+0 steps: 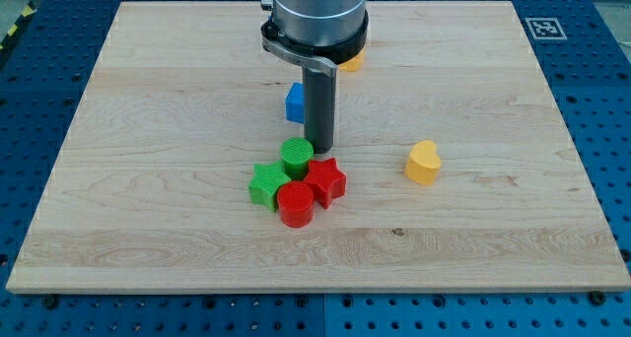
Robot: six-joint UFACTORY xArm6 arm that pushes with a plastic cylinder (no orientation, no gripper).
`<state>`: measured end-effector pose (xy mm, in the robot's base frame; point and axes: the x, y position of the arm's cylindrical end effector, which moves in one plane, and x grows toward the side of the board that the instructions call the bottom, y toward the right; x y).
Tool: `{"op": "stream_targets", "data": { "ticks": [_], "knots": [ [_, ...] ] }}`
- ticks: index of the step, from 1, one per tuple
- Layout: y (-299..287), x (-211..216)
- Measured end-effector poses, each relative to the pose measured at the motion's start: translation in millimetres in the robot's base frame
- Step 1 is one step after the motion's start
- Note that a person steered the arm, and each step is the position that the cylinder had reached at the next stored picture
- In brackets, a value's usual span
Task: Slide the yellow heart diagonally top right to the blue cube
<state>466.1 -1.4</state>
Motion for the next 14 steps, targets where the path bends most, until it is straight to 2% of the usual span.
{"op": "stream_targets", "data": {
  "ticks": [2,3,4,6,7,8,9,10,13,14],
  "knots": [
    [-2.8,3.5],
    [35.1,-20.4],
    [68.8,-24.9],
    [69.2,-24.9],
    [97.3,-46.2],
    [155.4,-48.4],
    [157.3,21.6],
    [152.2,41.6],
    [121.7,13.4],
    [152.4,19.9]
  ]
}}
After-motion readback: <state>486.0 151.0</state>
